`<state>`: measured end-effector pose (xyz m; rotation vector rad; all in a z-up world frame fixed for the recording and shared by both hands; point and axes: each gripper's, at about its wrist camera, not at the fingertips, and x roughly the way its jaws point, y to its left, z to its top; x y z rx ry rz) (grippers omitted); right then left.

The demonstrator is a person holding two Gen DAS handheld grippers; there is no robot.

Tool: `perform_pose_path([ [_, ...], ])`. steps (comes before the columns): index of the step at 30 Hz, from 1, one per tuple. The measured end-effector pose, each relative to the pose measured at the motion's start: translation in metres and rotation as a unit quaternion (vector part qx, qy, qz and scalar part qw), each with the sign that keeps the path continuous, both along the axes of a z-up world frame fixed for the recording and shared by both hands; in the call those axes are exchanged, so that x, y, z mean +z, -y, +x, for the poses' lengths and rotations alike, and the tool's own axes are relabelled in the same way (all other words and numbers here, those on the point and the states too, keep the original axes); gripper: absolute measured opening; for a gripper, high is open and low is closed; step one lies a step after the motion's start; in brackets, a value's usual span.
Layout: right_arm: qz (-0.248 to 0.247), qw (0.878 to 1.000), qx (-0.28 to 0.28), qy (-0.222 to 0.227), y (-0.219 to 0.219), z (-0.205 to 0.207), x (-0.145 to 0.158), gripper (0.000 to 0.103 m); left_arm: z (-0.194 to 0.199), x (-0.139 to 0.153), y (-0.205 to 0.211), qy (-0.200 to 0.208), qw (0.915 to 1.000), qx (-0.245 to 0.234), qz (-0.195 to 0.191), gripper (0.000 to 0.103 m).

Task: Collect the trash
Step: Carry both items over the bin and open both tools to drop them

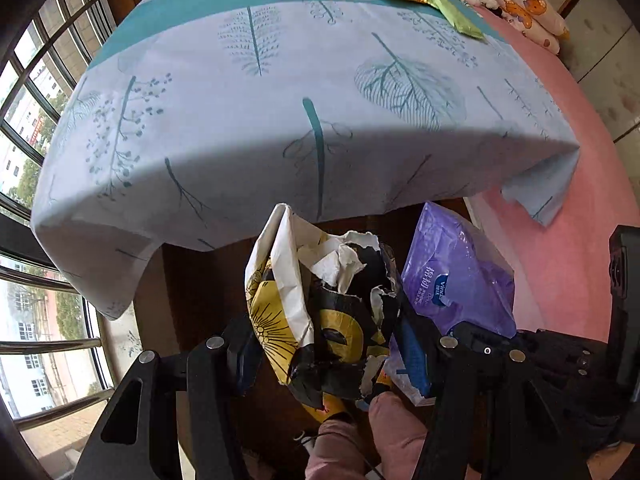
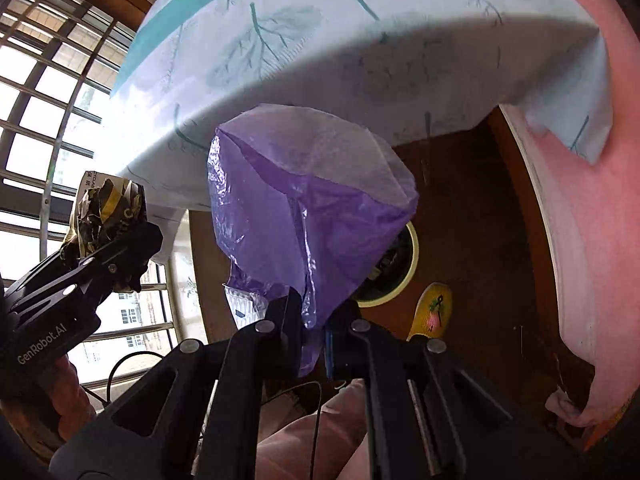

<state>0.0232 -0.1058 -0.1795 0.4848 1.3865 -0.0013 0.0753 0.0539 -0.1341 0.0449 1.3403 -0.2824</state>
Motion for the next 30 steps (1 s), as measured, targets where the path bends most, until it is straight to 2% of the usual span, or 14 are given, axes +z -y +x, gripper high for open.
perform_pose_path([
  [5, -0.001, 0.999, 0.0, -0.054, -0.001, -0.012, -0.088, 0.006, -0.004, -0.083, 0.01, -0.022, 0.9997, 0.004, 0.014, 0.059],
  [12, -0.027, 0.995, 0.034, -0.088, -0.005, 0.006, -0.208, 0.006, 0.004, -0.186, 0.026, -0.028, 0.9991, -0.003, 0.031, 0.063],
  [14, -0.034, 0.994, 0.049, -0.088, -0.007, 0.013, -0.236, 0.006, 0.008, -0.21, 0.029, -0.031, 0.9989, -0.003, 0.034, 0.069],
  [16, -0.028, 0.994, 0.062, -0.087, -0.009, 0.02, -0.259, 0.008, 0.011, -0.229, 0.028, -0.036, 0.9987, 0.0, 0.036, 0.087],
  [17, -0.025, 0.994, 0.064, -0.088, -0.009, 0.023, -0.269, 0.011, 0.012, -0.237, 0.027, -0.037, 0.9986, 0.003, 0.037, 0.09],
  [18, -0.024, 0.994, 0.064, -0.09, -0.008, 0.025, -0.278, 0.019, 0.012, -0.242, 0.025, -0.038, 0.9986, 0.004, 0.038, 0.09],
  [19, -0.025, 0.994, 0.062, -0.09, -0.006, 0.025, -0.285, 0.033, 0.013, -0.247, 0.023, -0.04, 0.9985, 0.004, 0.037, 0.09],
  [21, -0.021, 0.994, 0.056, -0.088, -0.002, 0.027, -0.294, 0.052, 0.017, -0.253, 0.021, -0.04, 0.9986, 0.005, 0.033, 0.09],
  [26, -0.019, 0.996, 0.035, -0.085, 0.008, 0.028, -0.296, 0.053, 0.018, -0.245, 0.01, -0.025, 0.9989, 0.019, 0.035, 0.09],
  [30, -0.025, 0.996, 0.034, -0.078, 0.013, 0.03, -0.279, 0.055, 0.017, -0.219, 0.01, -0.01, 0.9989, 0.022, 0.041, 0.09],
])
